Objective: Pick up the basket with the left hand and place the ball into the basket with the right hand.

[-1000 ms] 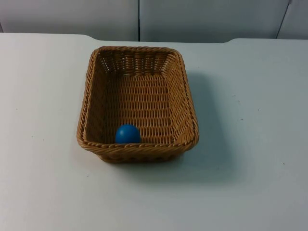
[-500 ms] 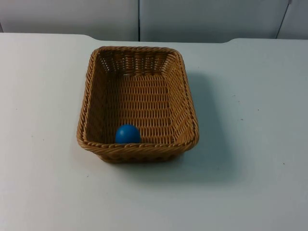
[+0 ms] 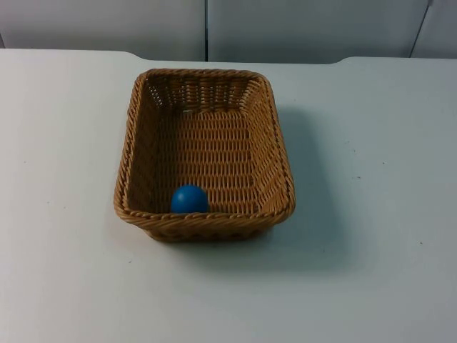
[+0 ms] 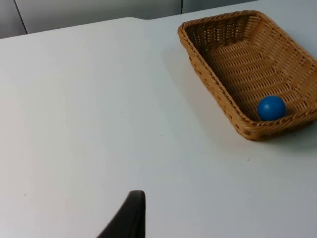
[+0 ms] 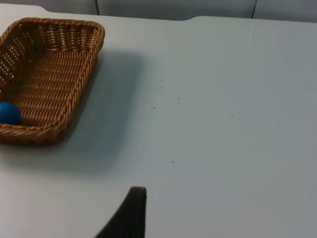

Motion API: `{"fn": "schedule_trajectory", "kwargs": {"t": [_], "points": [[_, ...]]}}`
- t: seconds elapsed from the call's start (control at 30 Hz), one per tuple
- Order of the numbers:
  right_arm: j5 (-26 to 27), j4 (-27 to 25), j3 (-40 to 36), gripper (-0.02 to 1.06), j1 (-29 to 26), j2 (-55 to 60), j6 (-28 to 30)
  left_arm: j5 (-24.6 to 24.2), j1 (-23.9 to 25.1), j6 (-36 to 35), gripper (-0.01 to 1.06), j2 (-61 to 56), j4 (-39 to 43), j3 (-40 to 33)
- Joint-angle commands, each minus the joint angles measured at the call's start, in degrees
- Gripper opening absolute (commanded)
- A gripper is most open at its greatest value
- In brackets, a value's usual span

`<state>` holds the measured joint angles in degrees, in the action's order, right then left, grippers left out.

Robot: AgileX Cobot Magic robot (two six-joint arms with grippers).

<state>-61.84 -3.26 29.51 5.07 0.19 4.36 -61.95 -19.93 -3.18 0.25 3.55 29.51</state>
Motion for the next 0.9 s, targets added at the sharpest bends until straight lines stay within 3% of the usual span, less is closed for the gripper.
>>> {"fn": "schedule_trajectory", "kwargs": {"t": [0.0, 0.3, 0.47, 0.6, 0.63, 0.73, 0.87], "points": [[0.0, 0.1, -0.2, 1.04, 0.2, -0.2, -1.0, 0.1, -0.2, -0.2, 1.05, -0.3, -0.3, -0.1], [0.0, -0.1, -0.2, 1.04, 0.1, -0.2, -1.4, 0.1, -0.2, -0.2, 1.05, -0.3, -0.3, -0.1], [0.0, -0.2, -0.2, 1.04, -1.5, -0.2, -1.4, 0.1, 2.6, -0.2, 1.05, -0.3, -0.2, -0.1], [0.0, -0.2, -0.2, 1.04, -4.6, -0.2, -1.4, 0.1, 10.3, -0.2, 1.05, -0.3, -0.2, -0.1], [0.0, -0.2, -0.2, 1.04, -4.6, -0.2, -1.4, 0.1, 10.3, -0.2, 1.05, -0.3, -0.2, -0.1], [0.0, -0.2, -0.2, 1.04, -6.4, -0.2, -1.4, 0.1, 17.3, -0.2, 1.05, -0.3, -0.2, -0.1], [0.0, -0.1, -0.2, 1.04, -6.5, -0.2, -1.4, 0.1, 20.4, -0.2, 1.05, -0.3, -0.2, -0.1]]}}
